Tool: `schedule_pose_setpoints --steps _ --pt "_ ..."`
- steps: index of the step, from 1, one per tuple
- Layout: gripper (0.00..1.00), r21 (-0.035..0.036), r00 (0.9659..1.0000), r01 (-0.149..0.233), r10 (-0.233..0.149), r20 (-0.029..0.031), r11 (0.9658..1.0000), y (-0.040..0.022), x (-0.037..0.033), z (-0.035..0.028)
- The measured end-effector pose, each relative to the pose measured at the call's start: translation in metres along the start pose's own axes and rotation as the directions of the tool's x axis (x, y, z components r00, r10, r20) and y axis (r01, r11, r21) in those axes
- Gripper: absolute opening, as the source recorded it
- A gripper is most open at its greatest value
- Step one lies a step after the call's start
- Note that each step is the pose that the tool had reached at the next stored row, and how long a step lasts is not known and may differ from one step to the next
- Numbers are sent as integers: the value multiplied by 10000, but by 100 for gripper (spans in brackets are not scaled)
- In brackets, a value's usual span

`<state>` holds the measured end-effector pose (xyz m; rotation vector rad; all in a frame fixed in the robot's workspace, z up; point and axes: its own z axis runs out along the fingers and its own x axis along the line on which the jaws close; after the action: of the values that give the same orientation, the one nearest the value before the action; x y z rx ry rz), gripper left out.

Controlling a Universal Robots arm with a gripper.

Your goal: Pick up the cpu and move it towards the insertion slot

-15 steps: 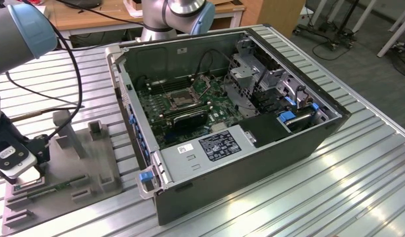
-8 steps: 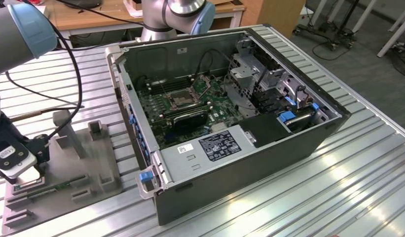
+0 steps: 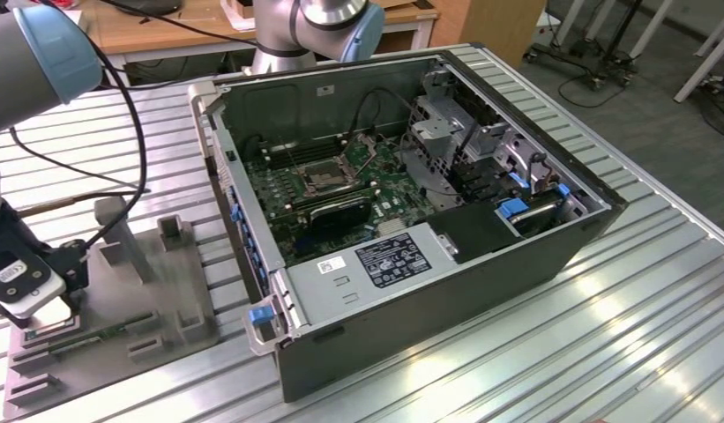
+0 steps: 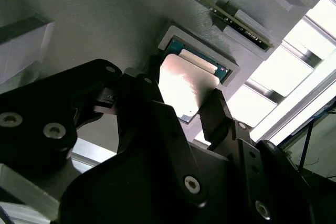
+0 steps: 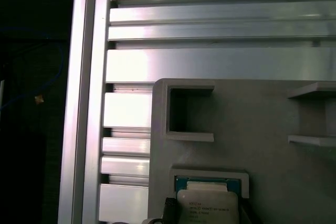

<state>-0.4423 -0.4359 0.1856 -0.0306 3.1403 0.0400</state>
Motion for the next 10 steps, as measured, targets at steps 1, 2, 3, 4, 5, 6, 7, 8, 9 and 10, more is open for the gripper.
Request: schedule_pose_setpoints --steps 1,2,3,4,5,6,7,8,9,10 --pt "54 3 10000 0 0 -4 10000 0 0 -7" --pt "54 3 10000 0 0 -4 10000 0 1 -16" --pt "54 1 10000 0 0 0 10000 0 0 -26" --pt "54 1 10000 0 0 -1 10000 1 0 -43" --pt "54 1 10000 -1 1 0 10000 1 0 -61" --pt "54 0 10000 0 0 0 10000 2 0 -82" --pt "54 0 10000 -1 1 0 10000 3 0 -104" --pt "54 -1 10000 0 0 1 10000 3 0 -129" --pt "54 0 10000 -1 1 0 10000 4 0 -155" --pt "54 0 10000 -1 1 0 10000 5 0 -186"
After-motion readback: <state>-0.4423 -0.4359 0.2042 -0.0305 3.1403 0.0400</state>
